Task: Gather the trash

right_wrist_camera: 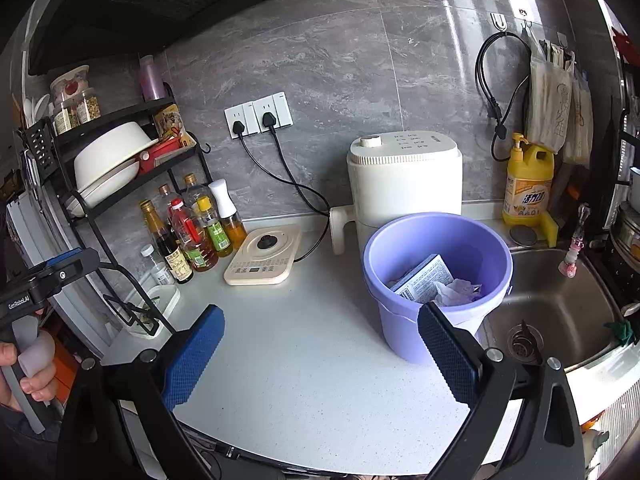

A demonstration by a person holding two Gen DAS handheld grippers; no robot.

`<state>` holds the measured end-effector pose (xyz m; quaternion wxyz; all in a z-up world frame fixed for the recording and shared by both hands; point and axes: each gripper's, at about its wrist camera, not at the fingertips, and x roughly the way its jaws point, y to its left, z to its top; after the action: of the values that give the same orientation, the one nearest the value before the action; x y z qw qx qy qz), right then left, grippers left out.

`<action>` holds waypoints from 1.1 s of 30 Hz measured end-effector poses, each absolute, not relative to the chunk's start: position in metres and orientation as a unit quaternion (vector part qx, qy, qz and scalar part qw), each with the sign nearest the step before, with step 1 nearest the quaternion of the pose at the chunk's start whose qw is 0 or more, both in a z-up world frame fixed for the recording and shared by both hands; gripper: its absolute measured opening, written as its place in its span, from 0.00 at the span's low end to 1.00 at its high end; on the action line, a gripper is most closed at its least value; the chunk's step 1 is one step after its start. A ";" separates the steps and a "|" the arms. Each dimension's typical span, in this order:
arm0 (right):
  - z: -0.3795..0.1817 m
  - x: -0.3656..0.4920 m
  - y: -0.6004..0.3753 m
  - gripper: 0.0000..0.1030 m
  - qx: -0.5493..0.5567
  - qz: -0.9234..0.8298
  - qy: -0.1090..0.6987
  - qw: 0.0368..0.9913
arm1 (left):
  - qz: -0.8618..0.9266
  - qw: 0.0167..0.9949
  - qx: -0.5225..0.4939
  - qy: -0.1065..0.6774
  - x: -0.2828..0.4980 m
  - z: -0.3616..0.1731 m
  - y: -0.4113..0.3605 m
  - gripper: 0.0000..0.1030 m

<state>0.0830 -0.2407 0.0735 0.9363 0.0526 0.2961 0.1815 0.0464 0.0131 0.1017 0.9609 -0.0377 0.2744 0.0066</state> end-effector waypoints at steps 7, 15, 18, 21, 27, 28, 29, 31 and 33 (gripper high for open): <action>0.073 0.078 -0.239 0.92 0.051 0.181 0.298 0.936 | 0.001 0.962 -0.036 0.271 0.042 0.103 0.012 0.94; 0.074 0.073 -0.242 0.92 0.050 0.177 0.297 0.937 | -0.004 0.962 -0.039 0.269 0.043 0.102 0.010 0.94; 0.074 0.072 -0.241 0.92 0.049 0.177 0.297 0.937 | -0.004 0.963 -0.039 0.267 0.043 0.102 0.009 0.94; 0.073 0.071 -0.242 0.92 0.049 0.177 0.297 0.937 | -0.002 0.963 -0.037 0.268 0.043 0.101 0.007 0.94; 0.070 0.069 -0.243 0.92 0.055 0.175 0.298 0.937 | -0.002 0.962 -0.038 0.271 0.041 0.098 0.005 0.94; 0.070 0.069 -0.244 0.92 0.055 0.175 0.299 0.937 | -0.002 0.962 -0.037 0.271 0.041 0.098 0.006 0.94; 0.069 0.069 -0.244 0.92 0.055 0.175 0.299 0.937 | -0.002 0.962 -0.037 0.271 0.040 0.098 0.006 0.94; 0.069 0.068 -0.244 0.92 0.054 0.175 0.299 0.936 | -0.002 0.962 -0.037 0.271 0.040 0.098 0.006 0.94; 0.070 0.068 -0.243 0.92 0.054 0.175 0.299 0.937 | -0.003 0.963 -0.034 0.269 0.039 0.098 0.007 0.94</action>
<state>0.0675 -0.2430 0.0695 0.9366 0.0542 0.2987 0.1750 0.0388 0.0067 0.0982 0.9625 -0.0336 0.2691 -0.0030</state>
